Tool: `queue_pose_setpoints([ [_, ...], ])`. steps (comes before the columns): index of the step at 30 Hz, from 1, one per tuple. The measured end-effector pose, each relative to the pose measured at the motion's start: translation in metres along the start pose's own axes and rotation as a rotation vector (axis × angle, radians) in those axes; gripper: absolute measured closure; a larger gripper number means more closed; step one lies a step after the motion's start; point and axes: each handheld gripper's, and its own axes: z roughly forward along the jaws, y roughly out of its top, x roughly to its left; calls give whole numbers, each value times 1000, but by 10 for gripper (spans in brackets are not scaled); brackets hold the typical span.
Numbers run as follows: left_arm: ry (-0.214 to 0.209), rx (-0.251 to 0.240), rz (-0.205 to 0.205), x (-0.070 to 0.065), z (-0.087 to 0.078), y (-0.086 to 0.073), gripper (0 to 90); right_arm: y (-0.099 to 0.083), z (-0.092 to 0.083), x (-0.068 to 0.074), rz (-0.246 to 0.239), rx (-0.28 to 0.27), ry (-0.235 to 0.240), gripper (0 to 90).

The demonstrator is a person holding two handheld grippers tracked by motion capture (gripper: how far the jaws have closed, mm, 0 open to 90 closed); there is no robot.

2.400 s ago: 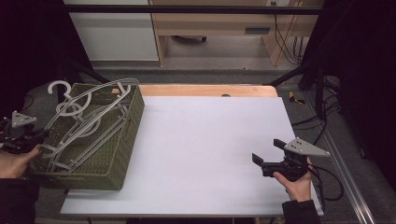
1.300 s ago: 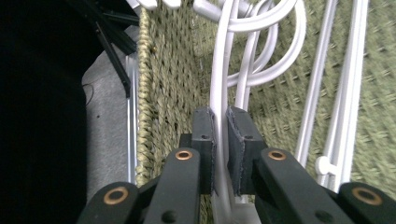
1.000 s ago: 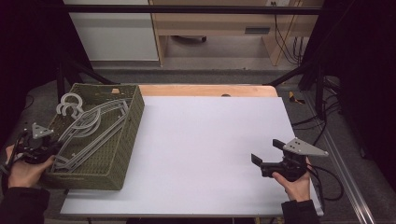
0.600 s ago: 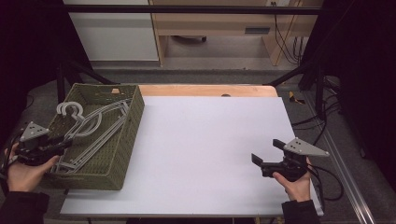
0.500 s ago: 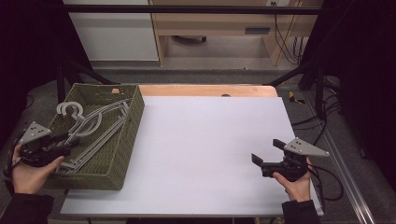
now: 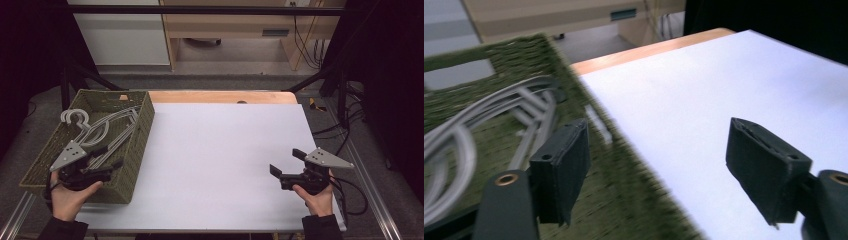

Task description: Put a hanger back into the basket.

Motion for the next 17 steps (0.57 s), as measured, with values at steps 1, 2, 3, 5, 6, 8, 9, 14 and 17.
queue_pose_setpoints([
  [1,-16,-12,8,-9,4,0,236,0,-1,0,1,-4,-1,18],
  [2,-16,-12,8,-9,4,0,219,0,-1,0,1,-4,-1,18],
  [3,-16,-14,17,-13,7,-1,219,0,-1,0,10,-12,1,18],
  [5,-18,-9,34,-22,12,-1,167,0,-1,0,5,-17,3,18],
  [6,-22,-12,40,-26,14,-1,158,0,-1,0,4,-18,3,18],
  [8,-38,-6,42,-32,18,-1,138,0,-1,0,2,-19,6,17],
  [9,-53,0,44,-34,21,-1,136,0,-1,0,2,-21,9,17],
  [14,-89,44,31,-45,29,-3,123,-1,-3,-1,2,-28,13,17],
  [17,-109,36,24,-49,32,-5,123,-1,-3,-1,0,-30,19,17],
])
